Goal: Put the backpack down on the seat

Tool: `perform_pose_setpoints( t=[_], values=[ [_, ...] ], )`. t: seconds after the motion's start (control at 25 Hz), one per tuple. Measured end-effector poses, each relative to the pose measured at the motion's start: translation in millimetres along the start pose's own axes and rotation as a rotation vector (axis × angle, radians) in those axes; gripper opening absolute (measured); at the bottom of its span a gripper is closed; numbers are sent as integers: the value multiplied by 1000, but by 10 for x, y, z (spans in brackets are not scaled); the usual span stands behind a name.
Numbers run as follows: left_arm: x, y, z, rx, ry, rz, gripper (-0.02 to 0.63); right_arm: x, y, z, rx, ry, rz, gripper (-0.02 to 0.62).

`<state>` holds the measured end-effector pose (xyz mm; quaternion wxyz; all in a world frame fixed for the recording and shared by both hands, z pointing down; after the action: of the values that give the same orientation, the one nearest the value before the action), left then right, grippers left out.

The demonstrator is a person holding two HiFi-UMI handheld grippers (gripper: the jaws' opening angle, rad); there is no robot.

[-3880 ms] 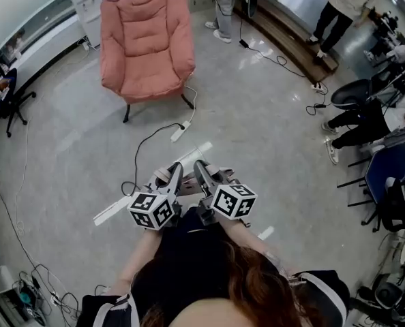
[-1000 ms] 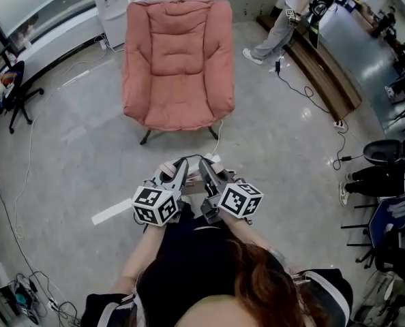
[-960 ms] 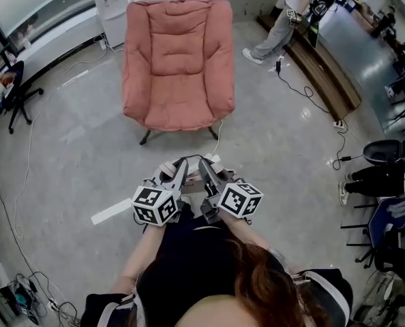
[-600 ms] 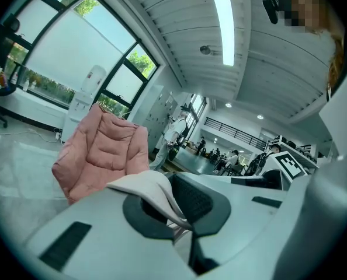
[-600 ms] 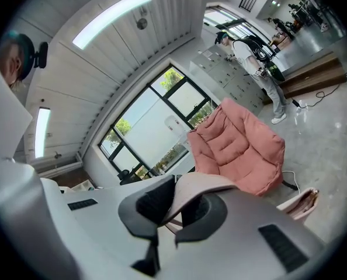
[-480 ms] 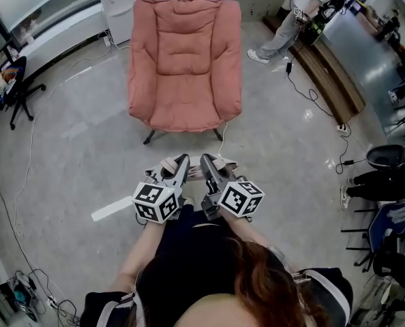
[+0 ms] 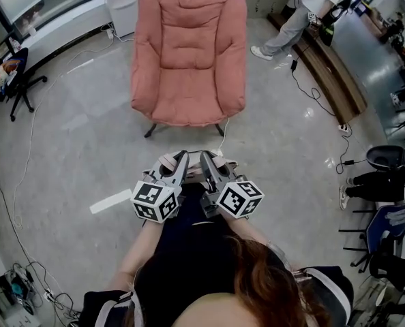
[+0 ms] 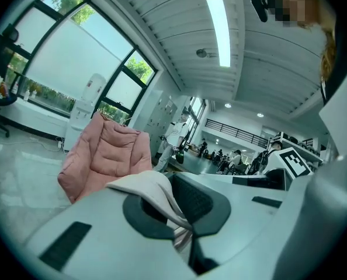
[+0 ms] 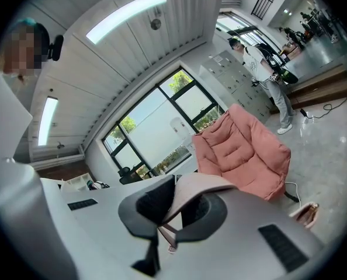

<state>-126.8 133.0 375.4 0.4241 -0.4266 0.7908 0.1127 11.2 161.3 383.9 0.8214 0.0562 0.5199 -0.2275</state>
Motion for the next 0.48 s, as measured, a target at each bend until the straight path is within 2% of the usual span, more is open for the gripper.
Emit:
perform_pose_setpoints(
  t=[0.08, 0.24, 0.48],
  values=[
    [-5, 43, 19, 6, 6, 7, 18, -15, 26, -28, 0, -13, -6, 34],
    [-57, 129, -33, 18, 68, 2, 18, -84, 44, -80, 7, -57, -34, 34],
    [-83, 97, -98, 13, 72, -8, 18, -114, 5, -58, 4, -44, -19, 34]
  ],
)
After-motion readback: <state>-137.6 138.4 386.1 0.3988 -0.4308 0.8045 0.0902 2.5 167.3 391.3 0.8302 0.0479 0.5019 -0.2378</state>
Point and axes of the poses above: the fingertips, and each gripper's own axes: y backward along the fingers, z to its right, x out of its top, the point moved 7 cm from there along y, backward along the fingers, and after that the axes turned 14 degrees about y, right-handed, at the moved point
